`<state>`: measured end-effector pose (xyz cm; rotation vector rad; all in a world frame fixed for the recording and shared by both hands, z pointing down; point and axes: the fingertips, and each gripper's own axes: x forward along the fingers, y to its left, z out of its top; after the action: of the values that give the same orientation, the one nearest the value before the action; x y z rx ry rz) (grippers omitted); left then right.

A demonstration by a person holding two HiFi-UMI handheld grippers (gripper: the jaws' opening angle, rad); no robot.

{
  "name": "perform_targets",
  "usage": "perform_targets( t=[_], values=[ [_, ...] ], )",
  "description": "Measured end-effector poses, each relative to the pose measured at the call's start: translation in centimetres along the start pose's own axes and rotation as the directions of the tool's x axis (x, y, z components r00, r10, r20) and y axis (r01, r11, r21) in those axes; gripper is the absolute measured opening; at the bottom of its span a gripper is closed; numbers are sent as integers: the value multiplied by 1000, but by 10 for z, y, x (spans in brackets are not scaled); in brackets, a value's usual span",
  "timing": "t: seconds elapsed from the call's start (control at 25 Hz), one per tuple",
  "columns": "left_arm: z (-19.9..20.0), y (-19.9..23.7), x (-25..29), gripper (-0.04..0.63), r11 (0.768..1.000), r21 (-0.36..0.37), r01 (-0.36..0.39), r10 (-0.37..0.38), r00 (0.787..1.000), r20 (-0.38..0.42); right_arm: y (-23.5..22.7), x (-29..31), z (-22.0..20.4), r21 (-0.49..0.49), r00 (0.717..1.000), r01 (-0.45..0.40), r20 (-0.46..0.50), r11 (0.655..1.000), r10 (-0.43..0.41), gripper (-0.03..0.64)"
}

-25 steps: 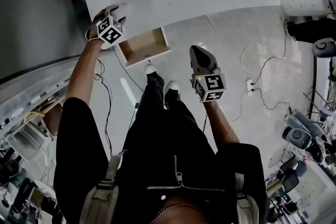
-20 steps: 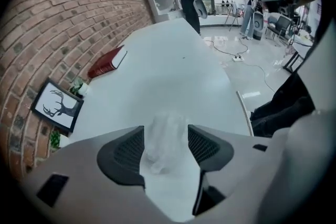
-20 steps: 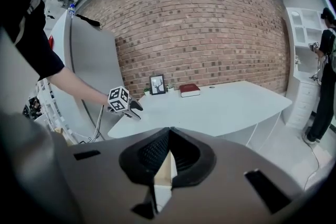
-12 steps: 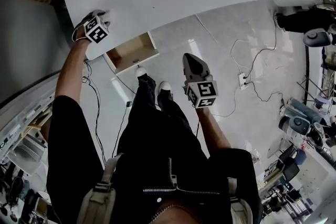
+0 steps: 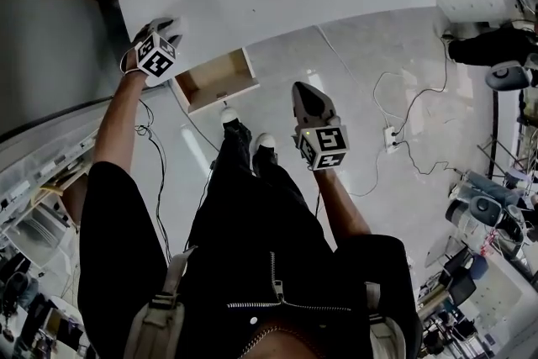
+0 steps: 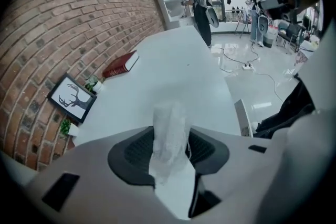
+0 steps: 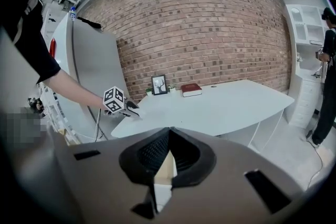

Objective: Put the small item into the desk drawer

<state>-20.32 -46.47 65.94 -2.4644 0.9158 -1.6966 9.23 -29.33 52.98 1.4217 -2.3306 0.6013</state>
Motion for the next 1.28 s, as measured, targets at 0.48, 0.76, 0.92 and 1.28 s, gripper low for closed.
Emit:
perform_targets(
  t=[0.48, 0.76, 0.92, 1.28],
  values=[
    [33, -37, -102, 176, 967, -227, -113, 155, 972, 179, 7, -28, 20, -60, 993, -73, 90, 996, 78, 8],
    [43, -65, -166, 176, 923, -353, -157, 255, 934, 252, 13, -49, 31, -87, 982, -111, 145, 990, 123, 7],
    [49, -86, -190, 176, 922, -338, -187, 284, 922, 263, 13, -58, 32, -93, 977, -132, 155, 987, 146, 8],
    [51, -133, -195, 176, 942, -290, -167, 246, 933, 262, 22, -69, 16, -106, 976, -156, 139, 982, 170, 8]
  ],
)
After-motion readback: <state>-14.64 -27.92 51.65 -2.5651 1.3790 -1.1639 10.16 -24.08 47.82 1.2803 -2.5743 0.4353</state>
